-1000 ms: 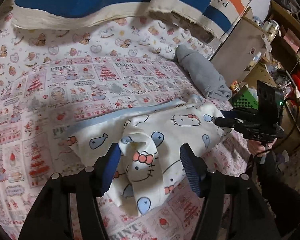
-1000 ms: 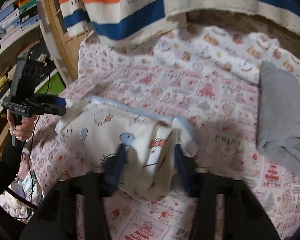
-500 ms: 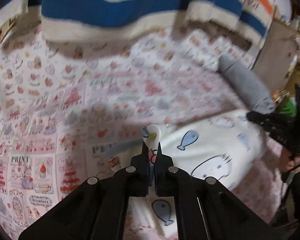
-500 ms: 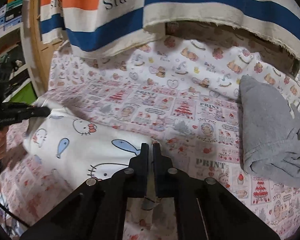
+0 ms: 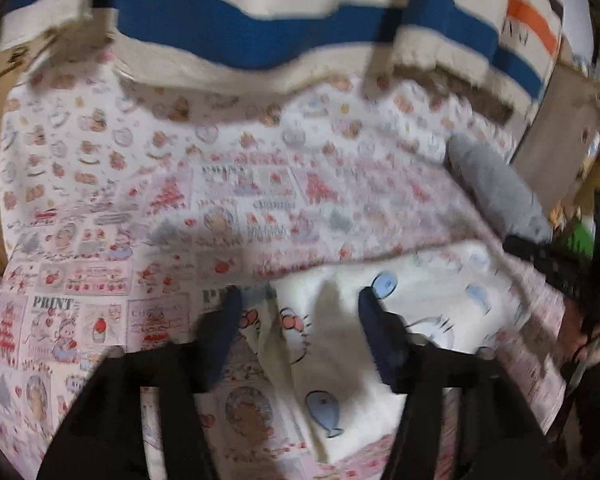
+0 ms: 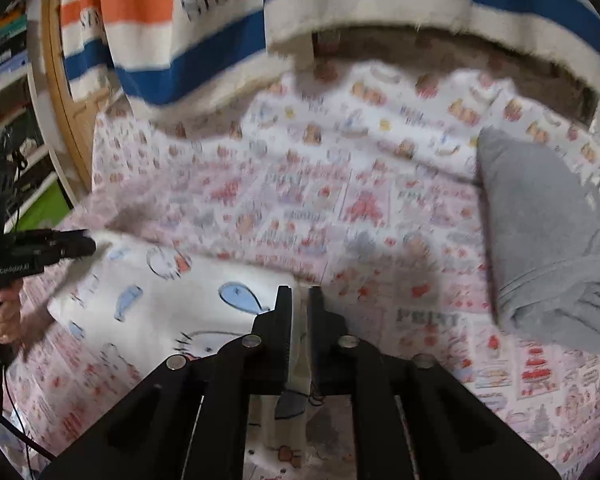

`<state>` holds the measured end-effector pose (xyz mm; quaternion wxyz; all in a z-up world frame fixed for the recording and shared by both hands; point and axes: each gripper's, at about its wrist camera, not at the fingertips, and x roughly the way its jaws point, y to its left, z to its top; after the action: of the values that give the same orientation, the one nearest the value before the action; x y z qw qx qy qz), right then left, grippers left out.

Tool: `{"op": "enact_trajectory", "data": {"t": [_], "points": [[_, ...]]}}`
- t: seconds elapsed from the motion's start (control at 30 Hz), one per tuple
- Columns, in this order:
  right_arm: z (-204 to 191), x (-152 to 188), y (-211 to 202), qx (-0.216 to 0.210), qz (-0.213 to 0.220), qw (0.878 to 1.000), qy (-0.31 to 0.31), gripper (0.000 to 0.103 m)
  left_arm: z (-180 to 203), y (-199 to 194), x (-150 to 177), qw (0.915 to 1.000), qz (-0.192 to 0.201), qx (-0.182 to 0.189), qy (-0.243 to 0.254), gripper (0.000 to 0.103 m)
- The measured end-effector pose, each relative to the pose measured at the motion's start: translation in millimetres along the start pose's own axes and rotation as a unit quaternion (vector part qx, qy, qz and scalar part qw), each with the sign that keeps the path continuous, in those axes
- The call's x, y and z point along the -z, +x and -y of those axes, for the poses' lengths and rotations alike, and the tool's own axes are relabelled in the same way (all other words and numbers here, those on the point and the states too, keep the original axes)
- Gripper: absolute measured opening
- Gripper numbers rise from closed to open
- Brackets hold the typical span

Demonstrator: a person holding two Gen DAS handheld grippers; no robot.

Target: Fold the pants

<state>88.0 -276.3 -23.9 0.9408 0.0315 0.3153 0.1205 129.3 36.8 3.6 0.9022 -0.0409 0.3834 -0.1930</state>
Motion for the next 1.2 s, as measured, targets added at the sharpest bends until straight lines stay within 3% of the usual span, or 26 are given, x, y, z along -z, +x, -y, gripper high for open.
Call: {"op": "enact_trajectory", "data": {"t": [0.2, 0.3, 0.43, 0.8, 1.2], "points": [[-25.5, -3.1, -23.8, 0.006, 0.012, 1.0, -0.005, 0.015, 36.2, -15.5, -3.9, 0.9984, 0.042, -0.007, 0.038, 0.058], [-41.5, -0.4, -32.3, 0.009, 0.021, 1.0, -0.015, 0.015, 46.2, -13.2, -3.4, 0.9989, 0.025, 0.021, 0.035, 0.05], [-51.7, 1.8, -27.9, -0.009, 0.006, 1.0, -0.015, 0.015, 48.7, -7.9, 5.6, 0.9988, 0.007, 0.043, 0.02, 0.047], [-54.3, 15.3, 9.5, -0.023, -0.048, 0.999, -0.003, 0.015, 47.8, 23.4, 26.4, 0.9986, -0.042, 0.023, 0.024, 0.045], [-46.4, 23.9, 37.3, -0.043, -0.06, 0.997, 0.017, 0.019, 48.3, 34.1, 32.5, 0.9985, -0.032, 0.006, 0.045, 0.047]]}}
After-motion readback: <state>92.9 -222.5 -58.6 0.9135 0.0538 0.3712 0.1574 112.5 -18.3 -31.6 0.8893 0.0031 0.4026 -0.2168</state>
